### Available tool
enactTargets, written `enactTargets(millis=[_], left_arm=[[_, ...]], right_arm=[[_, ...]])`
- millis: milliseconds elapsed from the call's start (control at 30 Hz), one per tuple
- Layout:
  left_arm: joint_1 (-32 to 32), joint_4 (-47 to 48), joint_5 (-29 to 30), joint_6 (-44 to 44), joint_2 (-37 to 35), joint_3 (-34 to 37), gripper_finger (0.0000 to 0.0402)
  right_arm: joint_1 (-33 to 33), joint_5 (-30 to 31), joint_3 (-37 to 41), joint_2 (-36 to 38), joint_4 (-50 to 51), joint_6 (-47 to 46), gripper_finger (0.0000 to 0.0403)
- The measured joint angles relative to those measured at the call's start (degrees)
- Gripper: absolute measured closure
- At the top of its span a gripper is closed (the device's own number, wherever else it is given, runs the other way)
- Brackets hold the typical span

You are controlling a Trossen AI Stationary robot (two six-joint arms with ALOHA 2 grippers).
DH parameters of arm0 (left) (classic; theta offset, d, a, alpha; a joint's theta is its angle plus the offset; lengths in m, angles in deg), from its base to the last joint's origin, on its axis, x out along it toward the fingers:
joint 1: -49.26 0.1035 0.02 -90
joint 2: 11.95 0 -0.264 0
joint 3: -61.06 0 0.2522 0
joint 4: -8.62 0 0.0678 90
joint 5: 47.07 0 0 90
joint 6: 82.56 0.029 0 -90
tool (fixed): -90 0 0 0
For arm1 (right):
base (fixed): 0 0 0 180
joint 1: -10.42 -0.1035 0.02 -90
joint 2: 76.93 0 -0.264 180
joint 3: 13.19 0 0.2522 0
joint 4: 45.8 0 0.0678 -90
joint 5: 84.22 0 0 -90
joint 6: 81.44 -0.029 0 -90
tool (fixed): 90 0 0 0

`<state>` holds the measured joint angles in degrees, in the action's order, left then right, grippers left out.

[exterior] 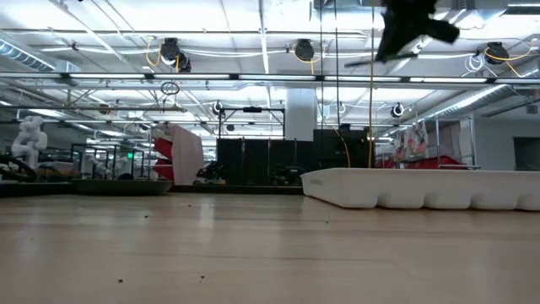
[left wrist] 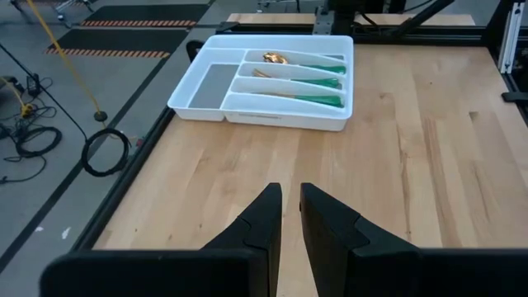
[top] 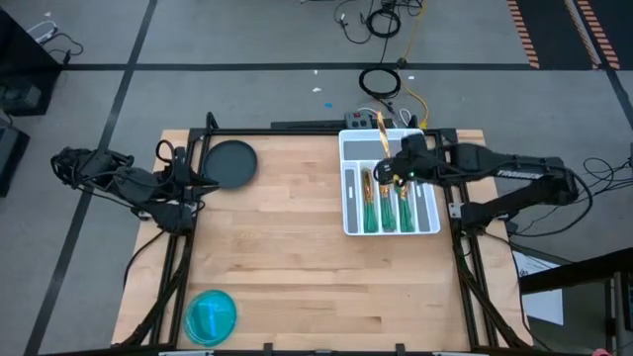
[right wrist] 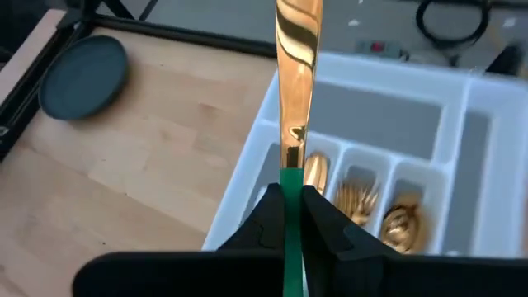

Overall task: Sort silverware
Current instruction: Put the green knife into the white silverware organizer

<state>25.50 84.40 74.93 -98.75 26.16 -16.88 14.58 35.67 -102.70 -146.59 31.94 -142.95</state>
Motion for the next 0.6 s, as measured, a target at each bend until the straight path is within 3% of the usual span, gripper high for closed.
enactTargets(millis=[300, 433, 600], left_arm=[[0.01, 0.00, 0.00, -0.08, 0.00, 0.00, 0.0345], [-0.02, 0.00, 0.00, -0.08, 0.00, 0.00, 0.0345], [-0.01, 0.00, 0.56, -0.23, 0.02, 0.00, 0.0345]], right_arm=[[-0.40, -5.43, 23.41, 5.28, -24.66, -6.64, 0.0402], [-0.54, -6.11, 28.35, 3.87, -34.97, -7.36, 0.0403], [-0.50, -6.31, 31.09, 0.06, -37.54, -10.47, 0.0403]])
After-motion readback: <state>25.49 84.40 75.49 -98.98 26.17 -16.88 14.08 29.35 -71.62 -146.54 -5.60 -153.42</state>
